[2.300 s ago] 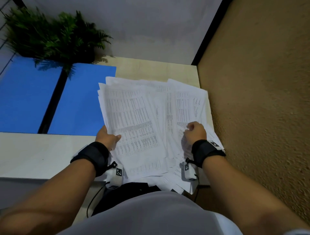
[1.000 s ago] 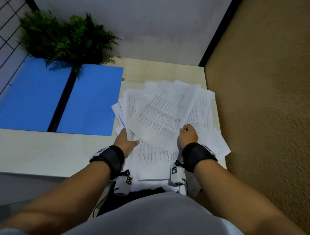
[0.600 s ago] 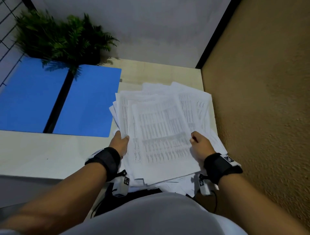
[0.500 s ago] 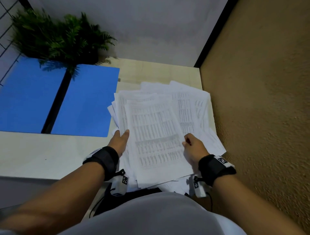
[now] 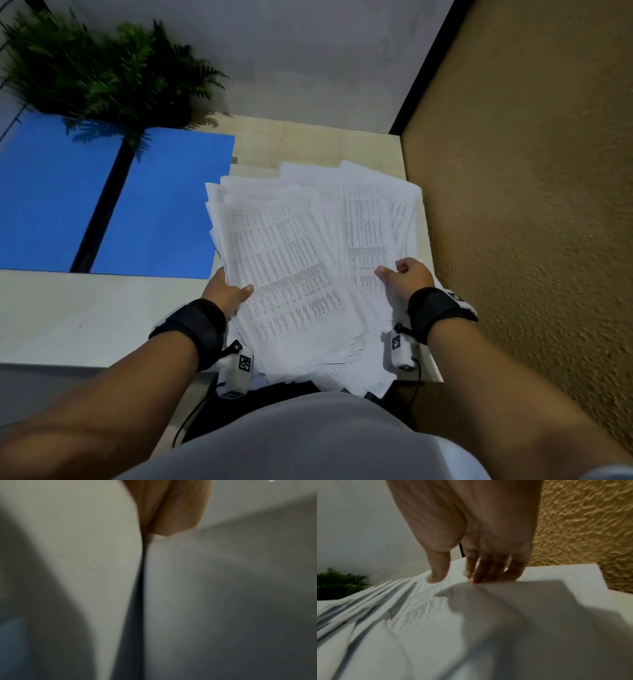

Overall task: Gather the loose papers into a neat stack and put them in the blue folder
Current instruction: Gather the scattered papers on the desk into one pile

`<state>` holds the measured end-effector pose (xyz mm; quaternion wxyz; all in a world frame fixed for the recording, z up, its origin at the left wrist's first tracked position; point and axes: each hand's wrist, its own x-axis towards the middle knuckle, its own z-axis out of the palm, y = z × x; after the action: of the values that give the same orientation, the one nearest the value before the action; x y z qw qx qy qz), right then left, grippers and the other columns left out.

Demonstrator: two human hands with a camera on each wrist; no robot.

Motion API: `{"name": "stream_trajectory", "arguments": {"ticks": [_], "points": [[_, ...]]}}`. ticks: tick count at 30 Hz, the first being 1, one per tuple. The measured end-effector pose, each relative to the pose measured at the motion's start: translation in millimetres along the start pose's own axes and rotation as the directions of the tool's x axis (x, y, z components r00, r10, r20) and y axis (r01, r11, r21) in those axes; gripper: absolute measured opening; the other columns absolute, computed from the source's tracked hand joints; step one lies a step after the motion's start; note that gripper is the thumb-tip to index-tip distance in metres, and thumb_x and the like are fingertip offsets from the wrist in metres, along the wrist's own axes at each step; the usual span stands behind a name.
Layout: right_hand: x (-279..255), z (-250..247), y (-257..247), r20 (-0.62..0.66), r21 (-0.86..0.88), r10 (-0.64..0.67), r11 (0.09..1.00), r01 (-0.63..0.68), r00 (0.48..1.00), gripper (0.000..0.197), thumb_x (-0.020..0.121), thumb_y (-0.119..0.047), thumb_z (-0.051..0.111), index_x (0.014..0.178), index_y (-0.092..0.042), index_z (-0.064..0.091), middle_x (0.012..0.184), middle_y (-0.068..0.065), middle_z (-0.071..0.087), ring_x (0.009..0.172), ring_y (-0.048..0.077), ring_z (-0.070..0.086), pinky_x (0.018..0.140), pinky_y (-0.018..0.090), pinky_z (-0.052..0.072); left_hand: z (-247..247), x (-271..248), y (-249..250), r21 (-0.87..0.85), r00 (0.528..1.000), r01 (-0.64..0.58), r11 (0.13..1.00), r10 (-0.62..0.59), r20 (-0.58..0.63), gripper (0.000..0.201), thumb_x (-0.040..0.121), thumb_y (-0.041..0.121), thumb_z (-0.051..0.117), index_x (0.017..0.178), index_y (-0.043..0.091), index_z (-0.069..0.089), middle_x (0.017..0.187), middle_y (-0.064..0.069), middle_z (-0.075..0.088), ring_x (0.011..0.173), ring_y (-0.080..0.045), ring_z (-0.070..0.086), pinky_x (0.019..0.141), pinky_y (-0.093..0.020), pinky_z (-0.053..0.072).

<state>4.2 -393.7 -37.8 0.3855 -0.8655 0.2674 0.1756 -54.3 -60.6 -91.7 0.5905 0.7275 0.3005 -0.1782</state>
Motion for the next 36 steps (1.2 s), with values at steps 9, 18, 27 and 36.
{"name": "stream_trajectory", "arguments": {"ticks": [9,18,27,36], "points": [[1,2,-2,0.062,-0.004,-0.097,0.995,0.098,0.993,0.033,0.087,-0.022,0.069,0.113,-0.002,0.065,0.101,0.014,0.067,0.098,0.032,0.064,0.086,0.035,0.050,3,3,-5,-0.044,0.999,-0.019,0.999,0.020,0.026,0.049,0.095,0.015,0.058,0.140,0.026,0.043,0.111,-0.012,0.066,0.061,-0.019,0.047,0.052,-0.025,0.039],[-51,-106,-68,-0.435,0.197,-0.349,0.863,0.466,0.830,0.024,0.086,-0.008,0.059,0.106,-0.017,0.068,0.095,0.004,0.069,0.090,0.016,0.064,0.081,0.030,0.049,5,0,-2,-0.124,0.998,-0.046,0.991,0.051,0.037,0.056,0.088,0.013,0.066,0.140,0.023,0.046,0.126,-0.006,0.065,0.108,-0.032,0.064,0.093,-0.052,0.051],[-90,-81,-96,-0.396,0.608,-0.299,0.623,0.492,0.868,0.028,0.092,0.006,0.053,0.117,-0.004,0.059,0.093,-0.008,0.064,0.067,-0.016,0.064,0.063,0.006,0.048,7,6,-2,-0.082,0.992,-0.079,0.993,0.086,0.089,0.067,0.080,0.044,0.067,0.140,0.022,0.048,0.131,-0.003,0.063,0.118,-0.026,0.061,0.103,-0.049,0.048],[-61,43,-1,0.142,0.481,-0.016,0.875,-0.055,0.990,0.034,0.084,0.002,0.066,0.114,-0.014,0.064,0.119,0.011,0.068,0.100,0.026,0.065,0.095,0.042,0.052,8,-9,15,-0.090,0.991,-0.078,0.993,0.087,0.105,0.058,0.090,0.036,0.066,0.142,0.021,0.043,0.136,0.001,0.056,0.125,-0.023,0.054,0.103,-0.036,0.042]]}}
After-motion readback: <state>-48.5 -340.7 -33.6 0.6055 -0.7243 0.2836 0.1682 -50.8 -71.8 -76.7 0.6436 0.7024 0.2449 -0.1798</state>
